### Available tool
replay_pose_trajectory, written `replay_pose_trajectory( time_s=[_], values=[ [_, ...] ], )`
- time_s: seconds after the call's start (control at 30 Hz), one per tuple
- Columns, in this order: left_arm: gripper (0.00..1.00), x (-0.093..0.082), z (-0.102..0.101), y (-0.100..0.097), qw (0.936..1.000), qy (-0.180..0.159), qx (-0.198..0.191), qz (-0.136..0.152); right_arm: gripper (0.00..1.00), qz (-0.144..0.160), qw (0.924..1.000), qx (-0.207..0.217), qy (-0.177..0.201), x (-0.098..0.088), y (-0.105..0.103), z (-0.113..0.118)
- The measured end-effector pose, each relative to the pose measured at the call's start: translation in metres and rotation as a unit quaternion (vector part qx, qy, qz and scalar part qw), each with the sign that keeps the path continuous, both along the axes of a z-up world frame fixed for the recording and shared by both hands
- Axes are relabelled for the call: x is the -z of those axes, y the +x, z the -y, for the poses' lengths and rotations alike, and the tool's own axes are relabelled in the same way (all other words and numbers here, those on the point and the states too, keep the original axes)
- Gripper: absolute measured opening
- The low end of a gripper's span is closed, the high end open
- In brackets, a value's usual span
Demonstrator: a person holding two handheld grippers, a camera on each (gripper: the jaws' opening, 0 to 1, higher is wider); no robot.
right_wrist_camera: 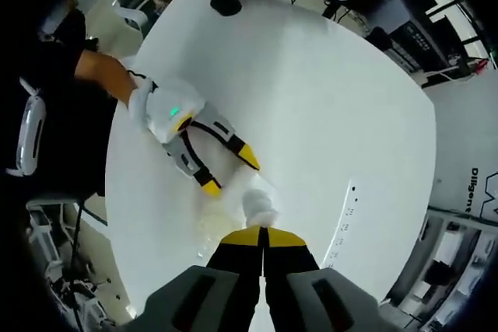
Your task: Hold the bottle steady, press the pump all the way down and release, and repeat the specified number of times to dispense into the cup
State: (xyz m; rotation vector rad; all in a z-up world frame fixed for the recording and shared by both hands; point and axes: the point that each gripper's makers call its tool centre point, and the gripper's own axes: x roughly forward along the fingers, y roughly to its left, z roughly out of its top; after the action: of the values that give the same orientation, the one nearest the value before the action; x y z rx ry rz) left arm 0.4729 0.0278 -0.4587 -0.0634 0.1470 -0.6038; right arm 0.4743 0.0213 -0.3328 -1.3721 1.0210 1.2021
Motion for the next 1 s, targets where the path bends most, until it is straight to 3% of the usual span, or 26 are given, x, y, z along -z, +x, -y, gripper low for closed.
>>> replay_pose_trajectory(
  time_s=[0.47, 1.0],
  values=[
    [0.39, 0.0003, -0.0009, -0.0005, 1.0, 0.004, -0.002, 0.001, 0.0, 0.006, 1.0, 0.007, -0.002, -0.0001, -0.0005, 0.0011],
    [0.39, 0.001, -0.0015, 0.0003, 0.9999, 0.009, -0.004, 0.002, 0.0, 0.001, 0.9994, 0.023, 0.024, 0.0006, 0.0013, 0.0025]
  ],
)
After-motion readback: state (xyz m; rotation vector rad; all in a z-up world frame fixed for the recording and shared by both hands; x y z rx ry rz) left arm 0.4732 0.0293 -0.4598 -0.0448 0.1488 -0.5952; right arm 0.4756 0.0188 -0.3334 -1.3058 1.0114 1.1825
